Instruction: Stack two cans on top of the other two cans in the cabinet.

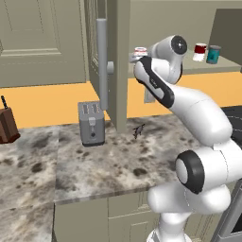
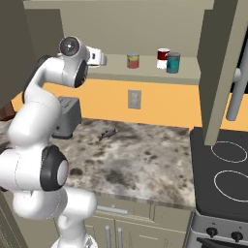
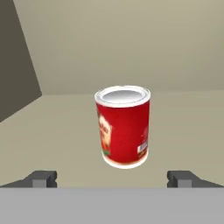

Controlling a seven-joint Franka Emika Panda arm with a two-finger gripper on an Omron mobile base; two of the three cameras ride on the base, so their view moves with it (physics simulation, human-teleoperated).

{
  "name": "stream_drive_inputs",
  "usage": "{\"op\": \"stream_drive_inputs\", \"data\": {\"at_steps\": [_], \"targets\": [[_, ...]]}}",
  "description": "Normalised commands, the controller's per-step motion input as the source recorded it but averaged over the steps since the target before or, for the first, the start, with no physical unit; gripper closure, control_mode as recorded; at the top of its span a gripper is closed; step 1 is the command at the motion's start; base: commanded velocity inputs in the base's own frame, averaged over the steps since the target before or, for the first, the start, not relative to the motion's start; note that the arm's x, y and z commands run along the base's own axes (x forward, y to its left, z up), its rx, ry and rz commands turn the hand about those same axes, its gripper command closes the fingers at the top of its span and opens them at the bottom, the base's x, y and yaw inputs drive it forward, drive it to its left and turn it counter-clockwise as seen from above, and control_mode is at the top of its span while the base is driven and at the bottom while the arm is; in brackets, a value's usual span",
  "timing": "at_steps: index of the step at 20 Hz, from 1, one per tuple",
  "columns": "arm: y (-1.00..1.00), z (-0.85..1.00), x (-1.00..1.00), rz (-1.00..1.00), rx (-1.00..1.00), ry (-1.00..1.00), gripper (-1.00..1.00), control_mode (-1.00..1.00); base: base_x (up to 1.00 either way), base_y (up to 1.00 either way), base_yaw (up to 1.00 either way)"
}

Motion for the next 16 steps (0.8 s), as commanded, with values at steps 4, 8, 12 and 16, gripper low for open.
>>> {"op": "stream_drive_inputs", "data": {"at_steps": [4,8,12,16], "targets": [[0.00,0.00,0.24,0.00,0.00,0.00,-1.00,-1.00,0.00,0.00,0.00],[0.00,-0.05,0.22,0.00,0.00,0.00,-1.00,-1.00,0.00,0.00,0.00],[0.00,-0.06,0.21,0.00,0.00,0.00,-1.00,-1.00,0.00,0.00,0.00],[-0.03,-0.08,0.22,0.01,0.00,0.00,-1.00,-1.00,0.00,0.00,0.00]]}}
